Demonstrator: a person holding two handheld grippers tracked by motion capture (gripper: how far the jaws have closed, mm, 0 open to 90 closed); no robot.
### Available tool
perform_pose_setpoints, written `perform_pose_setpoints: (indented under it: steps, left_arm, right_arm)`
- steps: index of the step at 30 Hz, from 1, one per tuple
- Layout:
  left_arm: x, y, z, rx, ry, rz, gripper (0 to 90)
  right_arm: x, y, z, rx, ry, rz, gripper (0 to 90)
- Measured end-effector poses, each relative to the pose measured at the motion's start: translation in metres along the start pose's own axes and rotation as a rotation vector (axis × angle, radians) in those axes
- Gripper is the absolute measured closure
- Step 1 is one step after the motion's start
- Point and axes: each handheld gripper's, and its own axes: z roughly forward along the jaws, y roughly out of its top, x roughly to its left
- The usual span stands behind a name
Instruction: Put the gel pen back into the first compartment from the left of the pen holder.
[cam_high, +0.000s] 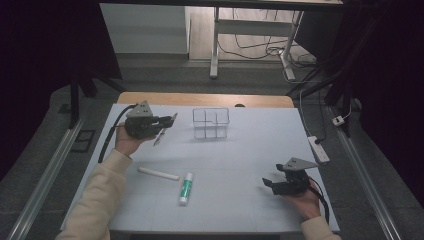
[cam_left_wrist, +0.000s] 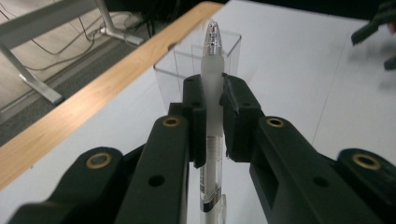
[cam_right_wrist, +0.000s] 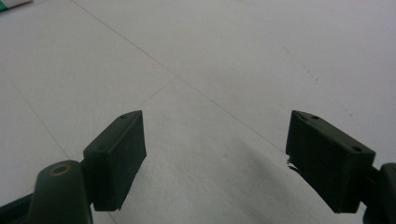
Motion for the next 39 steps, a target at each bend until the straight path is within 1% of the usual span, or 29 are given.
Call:
perform_pose_setpoints:
  steps: [5, 13, 17, 23, 25, 28, 32, 39]
  left_arm:
    - [-0.001, 0.004, -0.001, -0.038, 0.012, -0.010, 80.0]
    - [-0.002, 0.009, 0.000, -0.092, 0.002, -0.038, 80.0]
    - [-0.003, 0.011, 0.002, -0.102, 0.012, -0.044, 80.0]
    - [-0.004, 0.015, 0.007, -0.125, 0.010, -0.055, 80.0]
    - [-0.005, 0.016, 0.008, -0.135, 0.007, -0.059, 80.0]
    - [-0.004, 0.018, 0.010, -0.147, 0.014, -0.064, 80.0]
    - [-0.002, 0.026, 0.014, -0.167, 0.020, -0.080, 80.0]
    - [0.000, 0.039, 0.022, -0.184, 0.007, -0.092, 79.9]
  right_arm:
    - [0.000, 0.000, 0.000, -0.001, -0.001, -0.001, 19.1]
    - [0.000, 0.000, 0.000, 0.004, -0.001, -0.001, 19.0]
    - [0.000, 0.000, 0.000, 0.002, -0.002, -0.001, 19.0]
    - [-0.001, 0.000, 0.000, -0.002, -0.005, -0.003, 19.0]
    - [-0.001, 0.000, -0.002, -0.008, -0.004, 0.004, 19.1]
    - [-0.002, 0.001, -0.004, -0.015, -0.013, 0.005, 19.1]
    - [-0.004, 0.001, -0.004, -0.027, -0.016, 0.006, 19.3]
    - [-0.003, 0.001, -0.004, -0.022, -0.017, 0.003, 19.3]
